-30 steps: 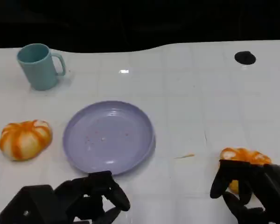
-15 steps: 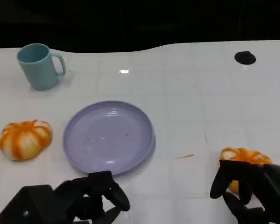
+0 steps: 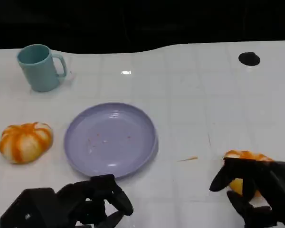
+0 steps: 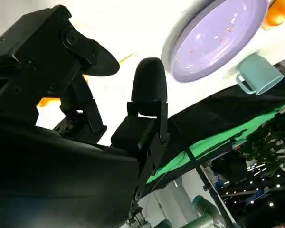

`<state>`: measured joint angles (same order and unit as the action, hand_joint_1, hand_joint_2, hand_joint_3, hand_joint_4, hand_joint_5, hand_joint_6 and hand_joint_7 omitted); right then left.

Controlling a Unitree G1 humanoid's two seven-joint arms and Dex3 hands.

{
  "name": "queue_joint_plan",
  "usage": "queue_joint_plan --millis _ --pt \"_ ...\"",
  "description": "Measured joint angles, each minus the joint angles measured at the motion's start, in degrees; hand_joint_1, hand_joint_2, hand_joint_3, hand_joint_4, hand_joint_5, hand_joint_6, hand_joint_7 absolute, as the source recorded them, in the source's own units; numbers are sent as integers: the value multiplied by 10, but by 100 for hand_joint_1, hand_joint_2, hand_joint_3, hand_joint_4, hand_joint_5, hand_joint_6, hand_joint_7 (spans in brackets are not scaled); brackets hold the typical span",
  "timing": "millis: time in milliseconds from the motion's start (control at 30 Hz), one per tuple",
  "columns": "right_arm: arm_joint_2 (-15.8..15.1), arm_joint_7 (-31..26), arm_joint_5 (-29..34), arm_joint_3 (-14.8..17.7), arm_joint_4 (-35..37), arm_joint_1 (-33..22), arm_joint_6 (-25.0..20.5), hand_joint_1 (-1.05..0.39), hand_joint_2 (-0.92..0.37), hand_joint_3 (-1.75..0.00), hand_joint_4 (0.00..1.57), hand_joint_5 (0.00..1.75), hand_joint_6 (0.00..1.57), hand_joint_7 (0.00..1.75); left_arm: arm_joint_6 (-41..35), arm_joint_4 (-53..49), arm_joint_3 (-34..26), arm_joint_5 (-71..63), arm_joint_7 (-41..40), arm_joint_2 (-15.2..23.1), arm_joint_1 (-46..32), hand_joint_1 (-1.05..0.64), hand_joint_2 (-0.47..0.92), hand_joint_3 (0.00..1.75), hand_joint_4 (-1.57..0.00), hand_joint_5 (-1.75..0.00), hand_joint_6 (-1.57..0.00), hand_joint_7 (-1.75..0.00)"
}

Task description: Grasp the bread from the table and place it into the plate.

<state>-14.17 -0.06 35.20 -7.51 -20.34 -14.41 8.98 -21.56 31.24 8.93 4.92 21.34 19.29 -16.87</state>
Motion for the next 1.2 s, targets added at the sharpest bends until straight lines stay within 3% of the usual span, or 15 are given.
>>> queue_joint_plan --millis 67,167,233,400,633,933,1200 --pt "-8 12 25 0 -15 0 -20 -27 -50 -67 73 101 86 39 0 0 0 0 0 0 0 -31 81 74 -65 -175 -58 -145" --pt "-26 45 69 0 -42 1 -53 -37 -76 -18 63 63 77 14 0 0 0 0 0 2 0 -32 81 74 -65 -175 -58 -145" --pt "-40 73 95 0 -64 2 -74 -43 -82 -8 56 50 72 6 0 1 0 -1 0 3 0 -32 81 73 -65 -175 -58 -145" --pt "-69 177 151 1 -128 12 -131 -54 -88 -3 23 30 40 0 0 0 0 0 0 4 0 -32 81 72 -64 -175 -58 -145" --pt "-83 277 211 0 -188 23 -178 -64 -90 -1 13 29 31 0 0 0 -3 0 0 4 0 -32 82 70 -64 -175 -58 -144" --pt "-82 305 263 -9 -170 37 -190 -67 -90 0 11 31 30 0 0 0 -3 0 0 4 1 -32 83 69 -64 -175 -59 -144" --pt "-82 304 296 -38 -70 83 -193 -67 -92 -4 14 32 30 1 -1 0 -3 0 0 3 2 -32 84 69 -65 -175 -59 -143"
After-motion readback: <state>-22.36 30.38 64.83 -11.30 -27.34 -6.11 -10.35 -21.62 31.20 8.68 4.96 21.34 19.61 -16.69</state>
